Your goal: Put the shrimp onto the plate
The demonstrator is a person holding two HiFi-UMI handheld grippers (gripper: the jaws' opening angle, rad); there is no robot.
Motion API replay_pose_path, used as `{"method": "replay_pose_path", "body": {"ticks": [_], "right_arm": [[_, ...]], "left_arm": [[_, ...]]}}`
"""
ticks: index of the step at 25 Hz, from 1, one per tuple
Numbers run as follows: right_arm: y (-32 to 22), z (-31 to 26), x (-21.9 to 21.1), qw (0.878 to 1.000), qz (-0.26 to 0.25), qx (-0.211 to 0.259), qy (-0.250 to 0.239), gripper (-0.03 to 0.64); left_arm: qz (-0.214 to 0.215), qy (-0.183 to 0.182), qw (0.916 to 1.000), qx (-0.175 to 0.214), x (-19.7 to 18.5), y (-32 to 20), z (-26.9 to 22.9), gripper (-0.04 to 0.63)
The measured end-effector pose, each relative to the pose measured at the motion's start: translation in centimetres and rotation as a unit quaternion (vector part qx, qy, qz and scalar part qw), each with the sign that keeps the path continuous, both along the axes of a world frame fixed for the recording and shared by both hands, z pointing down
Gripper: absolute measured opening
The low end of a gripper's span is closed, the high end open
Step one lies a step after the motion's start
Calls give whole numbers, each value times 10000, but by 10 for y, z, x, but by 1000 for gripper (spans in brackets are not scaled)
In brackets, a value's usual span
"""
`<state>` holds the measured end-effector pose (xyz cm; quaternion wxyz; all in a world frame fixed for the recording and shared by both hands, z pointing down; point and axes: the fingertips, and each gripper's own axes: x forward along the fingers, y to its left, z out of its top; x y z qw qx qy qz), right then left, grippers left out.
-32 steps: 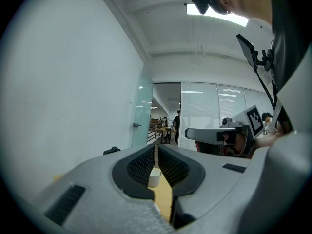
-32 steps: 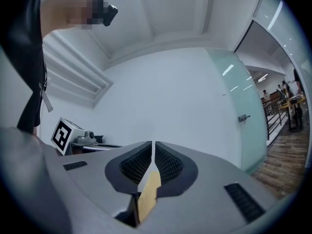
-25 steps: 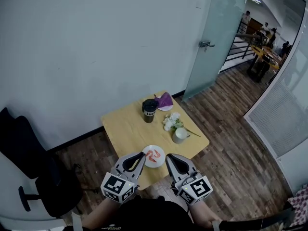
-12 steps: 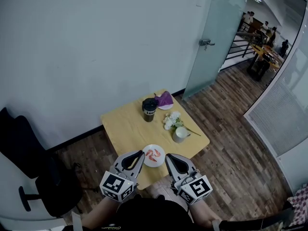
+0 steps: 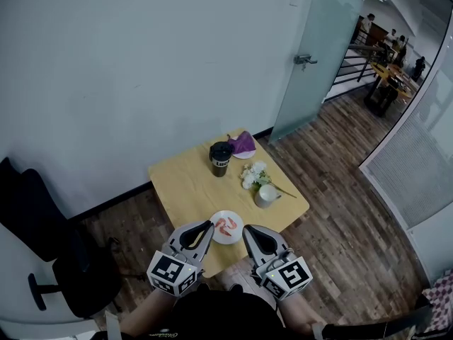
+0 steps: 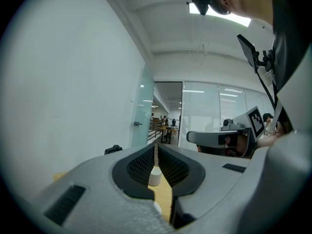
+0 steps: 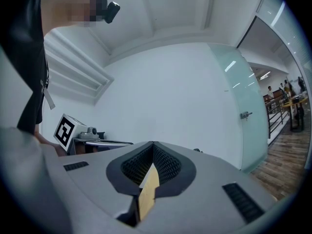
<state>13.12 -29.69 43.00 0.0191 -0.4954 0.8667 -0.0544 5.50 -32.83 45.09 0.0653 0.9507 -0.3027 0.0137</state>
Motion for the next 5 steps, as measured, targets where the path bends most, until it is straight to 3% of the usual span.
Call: {"method": "replay_pose_path", "body": {"ticks": [5], "right_arm": [[1,1,-1,10000,-19,-8,-10,3]], "left_arm": [[-23,77,10000,-35,-2,-1,0,23]]}}
